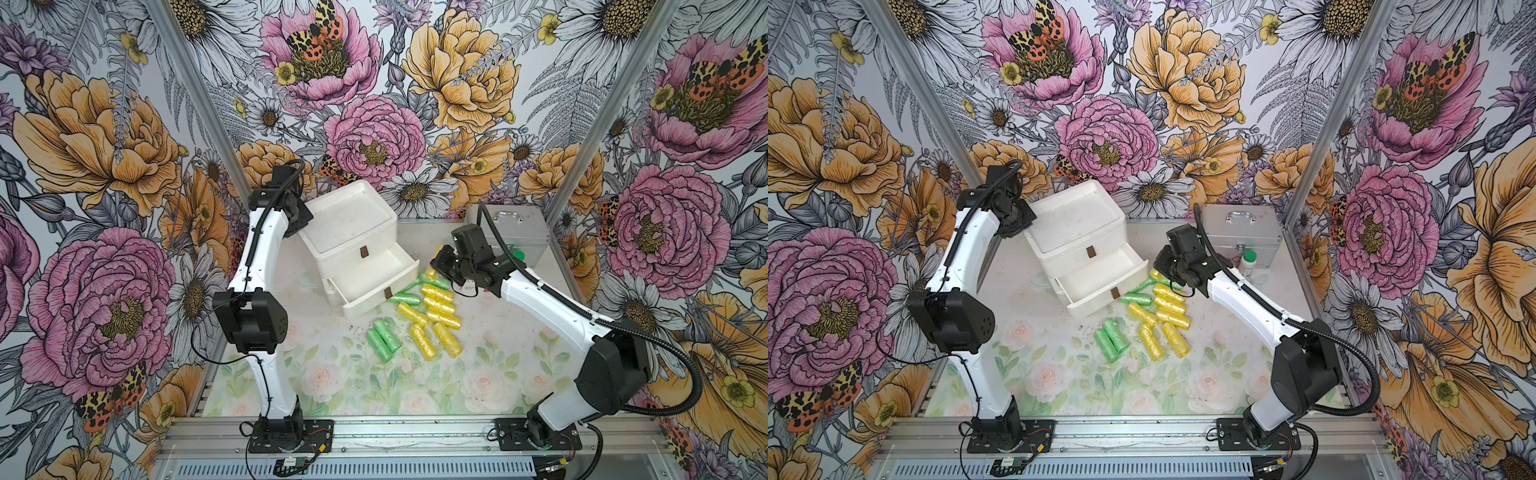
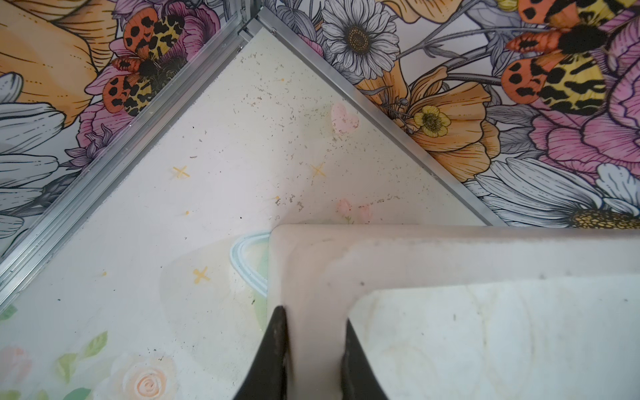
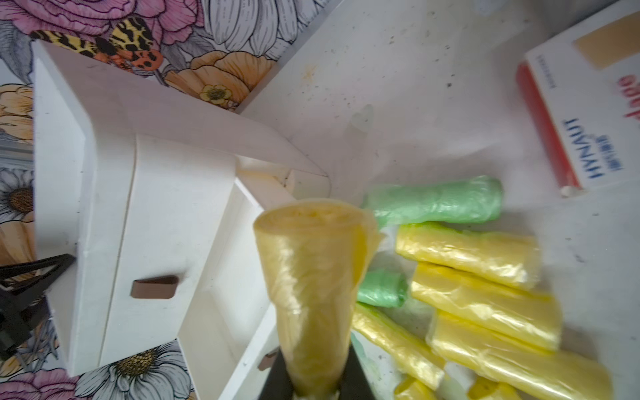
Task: Sort the rolls of trash bags by color and place them into the drawer
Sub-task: Place the roll of trash bags in the drawer.
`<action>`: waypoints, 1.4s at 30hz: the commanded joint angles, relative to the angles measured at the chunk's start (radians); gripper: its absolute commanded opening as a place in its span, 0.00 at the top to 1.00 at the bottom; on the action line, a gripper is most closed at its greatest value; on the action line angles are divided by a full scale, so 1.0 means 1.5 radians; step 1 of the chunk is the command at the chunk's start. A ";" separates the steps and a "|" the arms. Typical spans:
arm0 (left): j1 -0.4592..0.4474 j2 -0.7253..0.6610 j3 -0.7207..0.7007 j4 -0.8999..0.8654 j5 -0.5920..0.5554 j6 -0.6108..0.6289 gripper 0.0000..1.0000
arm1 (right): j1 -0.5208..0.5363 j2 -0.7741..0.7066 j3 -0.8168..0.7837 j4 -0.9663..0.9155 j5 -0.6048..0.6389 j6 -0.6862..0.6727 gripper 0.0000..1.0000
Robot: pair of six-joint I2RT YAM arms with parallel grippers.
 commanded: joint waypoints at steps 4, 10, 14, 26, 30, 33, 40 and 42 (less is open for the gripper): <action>-0.026 0.069 -0.028 0.023 0.197 -0.109 1.00 | 0.057 0.079 0.079 0.116 0.000 0.117 0.85; -0.027 0.064 -0.032 0.023 0.198 -0.108 1.00 | 0.072 0.140 0.107 0.152 -0.015 0.191 0.85; -0.026 0.064 -0.034 0.023 0.198 -0.106 1.00 | 0.092 0.162 0.119 0.158 -0.010 0.215 0.85; -0.028 0.068 -0.031 0.024 0.205 -0.103 1.00 | 0.125 0.238 0.155 0.176 -0.028 0.300 0.62; -0.028 0.066 -0.037 0.023 0.203 -0.102 1.00 | 0.124 0.244 0.163 0.176 -0.044 0.303 0.16; -0.028 0.067 -0.038 0.023 0.204 -0.102 1.00 | 0.124 0.244 0.165 0.175 -0.061 0.303 0.10; -0.030 0.071 -0.034 0.024 0.205 -0.103 1.00 | 0.114 0.199 0.155 0.175 -0.066 0.242 0.11; -0.029 0.072 -0.032 0.023 0.205 -0.102 1.00 | 0.100 0.168 0.136 0.174 -0.074 0.190 0.12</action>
